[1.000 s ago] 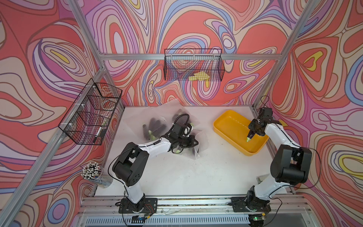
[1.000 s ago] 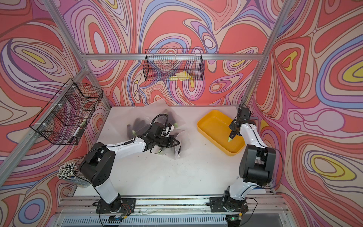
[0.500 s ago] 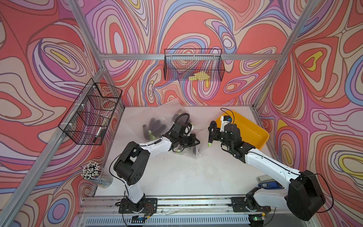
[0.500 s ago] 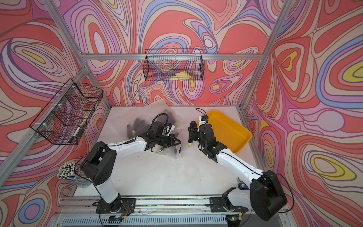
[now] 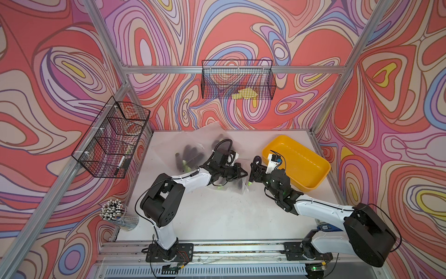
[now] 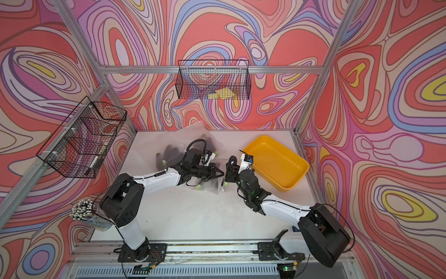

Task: Place the eggplant in a zip-top bag and seal the zipper
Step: Place the eggplant in the zipper food storage bag.

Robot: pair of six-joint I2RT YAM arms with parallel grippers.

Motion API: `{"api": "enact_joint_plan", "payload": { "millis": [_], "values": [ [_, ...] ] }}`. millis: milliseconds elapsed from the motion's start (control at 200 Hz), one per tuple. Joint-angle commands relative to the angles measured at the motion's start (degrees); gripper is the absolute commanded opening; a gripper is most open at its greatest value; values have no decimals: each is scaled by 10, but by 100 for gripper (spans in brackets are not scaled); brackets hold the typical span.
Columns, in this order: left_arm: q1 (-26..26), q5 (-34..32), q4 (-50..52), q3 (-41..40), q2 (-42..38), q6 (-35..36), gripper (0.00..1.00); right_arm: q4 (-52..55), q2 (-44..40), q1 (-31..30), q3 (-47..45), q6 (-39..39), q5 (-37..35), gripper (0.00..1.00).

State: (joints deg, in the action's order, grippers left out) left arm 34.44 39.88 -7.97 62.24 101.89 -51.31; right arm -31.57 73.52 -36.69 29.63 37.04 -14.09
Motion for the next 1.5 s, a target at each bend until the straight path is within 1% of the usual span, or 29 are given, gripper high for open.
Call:
{"api": "enact_joint_plan", "payload": {
  "millis": [0, 75, 155, 205, 336, 416, 486, 646, 696, 821, 956, 1067, 1127, 1237, 1417, 1497],
  "values": [
    [-2, 5, -9, 8, -6, -9, 0, -9, -44, -1, -9, 4, -68, 33],
    [-1, 1, -4, 6, -6, -5, 0, 12, -54, -1, 8, -24, -73, 34],
    [0, -2, -2, 3, -6, -5, 0, 12, -43, -1, 29, -48, -70, 34],
    [1, -3, -6, 2, -7, -7, 0, 10, -24, -1, 41, -54, -71, 35],
    [3, 0, -25, 0, -16, -23, 0, -46, 49, -1, 47, -62, -62, 35],
    [2, -1, -38, -4, -24, -36, 0, -70, 83, -1, 45, -47, -50, 34],
    [2, -1, -45, -4, -27, -41, 0, -67, 93, -3, 43, -31, -35, 34],
    [2, -8, -47, 0, -24, -40, 0, -37, 55, -27, 4, 12, -43, 34],
    [2, -6, -48, 1, -21, -40, 0, -23, 42, -29, -6, 32, -33, 34],
    [5, 2, -43, 9, -19, -26, 0, 34, 29, -30, -8, 78, -6, 34],
    [16, 2, -27, 15, -30, 5, 0, 81, 30, -30, 2, 127, -7, 36],
    [23, 11, -24, 14, -35, 22, 0, 150, 45, -25, 41, 152, -3, 37],
    [25, 22, -29, 11, -35, 25, 0, 187, 57, -14, 68, 165, 16, 36],
    [26, 23, -20, 8, -40, 35, 0, 259, 73, 21, 110, 197, 62, 36],
    [26, 17, -16, -2, -50, 44, 0, 410, 111, 40, 226, 149, 99, 49],
    [27, 17, -17, -3, -52, 45, 0, 434, 129, 49, 255, 139, 135, 54]
  ]
}}
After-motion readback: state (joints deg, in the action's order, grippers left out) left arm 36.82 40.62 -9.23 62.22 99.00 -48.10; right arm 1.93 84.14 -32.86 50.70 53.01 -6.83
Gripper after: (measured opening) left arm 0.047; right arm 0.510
